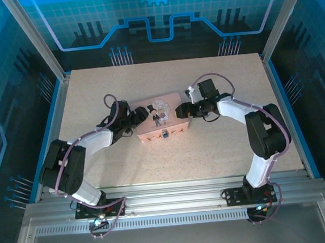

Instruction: Unlock the padlock with the key

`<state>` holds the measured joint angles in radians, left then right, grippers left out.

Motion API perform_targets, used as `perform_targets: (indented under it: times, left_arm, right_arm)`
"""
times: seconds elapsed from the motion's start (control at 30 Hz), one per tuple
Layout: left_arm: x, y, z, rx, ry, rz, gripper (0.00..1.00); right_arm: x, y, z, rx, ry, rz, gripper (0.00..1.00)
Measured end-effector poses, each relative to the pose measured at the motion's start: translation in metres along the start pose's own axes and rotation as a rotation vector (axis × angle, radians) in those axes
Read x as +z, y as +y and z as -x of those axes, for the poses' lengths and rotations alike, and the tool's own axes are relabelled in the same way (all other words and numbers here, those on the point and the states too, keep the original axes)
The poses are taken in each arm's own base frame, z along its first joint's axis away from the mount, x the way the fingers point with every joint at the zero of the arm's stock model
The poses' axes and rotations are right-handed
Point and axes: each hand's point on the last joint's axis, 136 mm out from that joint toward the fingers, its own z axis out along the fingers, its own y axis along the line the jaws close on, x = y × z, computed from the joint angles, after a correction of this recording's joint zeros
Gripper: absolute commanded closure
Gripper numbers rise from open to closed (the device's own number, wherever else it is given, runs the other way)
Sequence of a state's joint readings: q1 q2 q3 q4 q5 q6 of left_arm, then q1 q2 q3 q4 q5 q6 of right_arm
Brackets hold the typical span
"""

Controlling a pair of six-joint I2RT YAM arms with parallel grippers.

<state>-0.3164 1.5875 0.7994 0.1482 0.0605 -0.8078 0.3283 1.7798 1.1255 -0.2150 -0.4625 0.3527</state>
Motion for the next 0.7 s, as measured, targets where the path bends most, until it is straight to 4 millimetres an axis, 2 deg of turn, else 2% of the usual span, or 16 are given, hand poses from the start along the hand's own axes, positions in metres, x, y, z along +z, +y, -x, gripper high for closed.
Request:
perform_targets:
  times: [0.43,0.7]
  left_arm:
    - [0.046,-0.038,0.029,0.008,0.035,-0.056,0.17]
    - [0.050,-0.043,0.030,0.046,0.054,-0.057,0.13]
  right_arm:
    - [-0.011,-0.031,0.024,0.101,-0.077,-0.115,0.26]
    - [-0.012,-0.034,0.026,0.116,-0.087,-0.130,0.20]
